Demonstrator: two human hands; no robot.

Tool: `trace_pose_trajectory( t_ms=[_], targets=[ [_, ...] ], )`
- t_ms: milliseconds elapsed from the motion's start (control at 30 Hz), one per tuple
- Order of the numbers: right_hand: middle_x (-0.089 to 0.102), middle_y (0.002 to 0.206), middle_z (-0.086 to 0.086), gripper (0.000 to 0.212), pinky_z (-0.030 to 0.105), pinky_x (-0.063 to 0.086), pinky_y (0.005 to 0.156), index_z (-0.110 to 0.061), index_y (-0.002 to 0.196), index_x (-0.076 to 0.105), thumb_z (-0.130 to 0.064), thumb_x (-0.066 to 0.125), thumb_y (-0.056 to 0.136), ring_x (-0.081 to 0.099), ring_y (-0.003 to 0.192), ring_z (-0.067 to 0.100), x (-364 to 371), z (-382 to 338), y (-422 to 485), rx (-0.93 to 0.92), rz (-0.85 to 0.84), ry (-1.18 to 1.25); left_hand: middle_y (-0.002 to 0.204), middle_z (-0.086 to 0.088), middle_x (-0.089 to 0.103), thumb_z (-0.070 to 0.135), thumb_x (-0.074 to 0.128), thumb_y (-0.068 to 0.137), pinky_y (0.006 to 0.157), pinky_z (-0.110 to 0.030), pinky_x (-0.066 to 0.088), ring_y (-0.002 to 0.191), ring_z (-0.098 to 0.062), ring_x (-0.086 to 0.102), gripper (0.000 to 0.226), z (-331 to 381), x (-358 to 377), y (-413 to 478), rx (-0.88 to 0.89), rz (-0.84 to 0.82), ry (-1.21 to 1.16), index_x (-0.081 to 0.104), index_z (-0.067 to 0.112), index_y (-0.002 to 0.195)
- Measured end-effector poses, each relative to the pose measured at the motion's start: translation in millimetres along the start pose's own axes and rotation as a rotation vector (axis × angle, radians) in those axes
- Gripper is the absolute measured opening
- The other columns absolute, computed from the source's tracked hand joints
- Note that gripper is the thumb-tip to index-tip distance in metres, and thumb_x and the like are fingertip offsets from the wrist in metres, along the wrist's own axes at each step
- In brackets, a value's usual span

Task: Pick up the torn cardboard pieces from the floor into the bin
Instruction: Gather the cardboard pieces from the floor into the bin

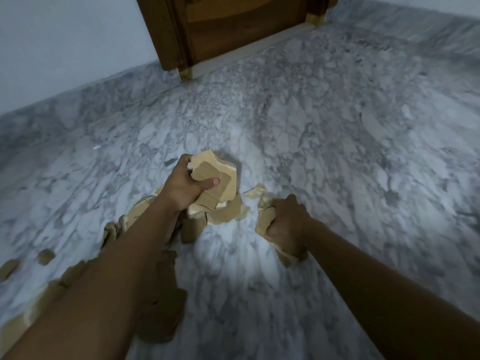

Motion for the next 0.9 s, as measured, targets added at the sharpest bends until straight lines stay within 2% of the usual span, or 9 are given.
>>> trace_pose_trajectory(
  t_ms=[100,200,267,400,500,667,733,833,900],
  targets=[
    [0.055,0.122,0.008,0.053,0.045,0.048,0.097,-0.016,0.128,0.043,-0.041,0.06,0.085,0.057,0.115,0.032,-5.6,-7.7,-1.4,-0.002,0.032,0.234,0.096,0.001,0.073,0.016,0.082,0.078,0.077,-0.033,0.059,0.086,-0.009,0.07,0.034,-19.9,-11.9,-18.3,-0.024,0.12,0.011,0.067,0.011,0.108],
    [0.057,0.107,0.003,0.056,0.031,0.049,0.079,-0.015,0.117,0.05,-0.047,0.064,0.074,0.062,0.099,0.025,-7.3,-8.0,-2.1,0.014,0.006,0.149,0.089,0.01,0.073,0.018,0.082,0.078,0.077,-0.019,0.052,0.082,0.007,0.067,0.029,-44.8,6.6,-41.2,-0.014,0.05,0.195,0.071,0.015,0.104],
    [0.061,0.092,-0.005,0.041,0.026,0.048,0.07,-0.022,0.098,0.06,-0.051,0.066,0.069,0.065,0.087,0.018,-10.0,-11.6,-7.1,-0.009,0.024,0.044,0.105,0.003,0.074,0.021,0.084,0.075,0.086,-0.022,0.05,0.1,-0.008,0.067,0.045,-57.7,14.0,-48.7,0.002,0.03,0.33,0.069,0.017,0.117],
    [0.066,0.111,0.0,0.051,0.028,0.05,0.078,-0.02,0.111,0.063,-0.048,0.075,0.07,0.066,0.102,0.023,-11.0,-11.7,-7.1,-0.007,-0.023,-0.052,0.107,0.001,0.073,0.026,0.084,0.073,0.09,-0.033,0.053,0.104,-0.021,0.067,0.049,-59.3,12.1,-43.7,-0.026,-0.029,0.41,0.067,0.022,0.119],
    [0.065,0.118,0.009,0.046,0.034,0.051,0.084,-0.013,0.118,0.062,-0.035,0.075,0.08,0.064,0.108,0.03,-29.4,-13.6,-8.8,0.005,-0.102,-0.085,0.109,0.005,0.072,0.035,0.089,0.062,0.094,-0.037,0.052,0.104,-0.018,0.066,0.06,-54.7,-1.1,-27.1,-0.092,-0.147,0.327,0.068,0.024,0.117],
    [0.06,0.083,-0.007,0.056,0.029,0.048,0.071,-0.018,0.103,0.066,-0.054,0.081,0.062,0.064,0.089,0.02,-75.1,-46.7,-5.6,-0.154,-0.012,-0.114,0.12,0.01,0.063,0.034,0.086,0.071,0.104,-0.037,0.045,0.115,-0.016,0.057,0.06,-48.1,-3.8,-26.0,-0.242,-0.551,0.607,0.06,0.029,0.125],
    [0.063,0.093,-0.002,0.054,0.034,0.053,0.078,-0.023,0.099,0.067,-0.057,0.079,0.059,0.064,0.097,0.023,-84.5,-67.0,0.0,-0.212,0.083,-0.128,0.12,0.009,0.061,0.037,0.086,0.07,0.104,-0.036,0.045,0.114,-0.017,0.056,0.062,-53.4,1.2,-33.6,-0.288,-0.579,0.714,0.059,0.027,0.125],
    [0.047,0.129,0.007,0.073,0.049,0.045,0.101,-0.023,0.13,0.057,-0.052,0.082,0.067,0.046,0.123,0.033,-75.1,-85.2,12.7,-0.196,0.117,-0.236,0.125,0.004,0.065,0.057,0.084,0.038,0.104,-0.037,0.046,0.117,-0.017,0.058,0.09,-71.7,9.0,-35.6,-0.241,-0.444,0.699,0.065,0.027,0.122],
    [0.045,0.132,0.007,0.07,0.049,0.046,0.1,-0.022,0.133,0.054,-0.044,0.081,0.072,0.045,0.124,0.035,-54.9,-87.3,22.1,-0.199,0.088,-0.252,0.125,0.003,0.066,0.056,0.083,0.031,0.104,-0.039,0.047,0.119,-0.018,0.058,0.095,-81.1,11.7,-30.5,-0.174,-0.363,0.626,0.067,0.027,0.12]
  ],
)
Point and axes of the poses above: each hand's wrist, its own y-axis towards the middle knuckle, its own x-axis out of the palm, z = x × y, the point moved 10 cm from there along y, towards the middle knuckle
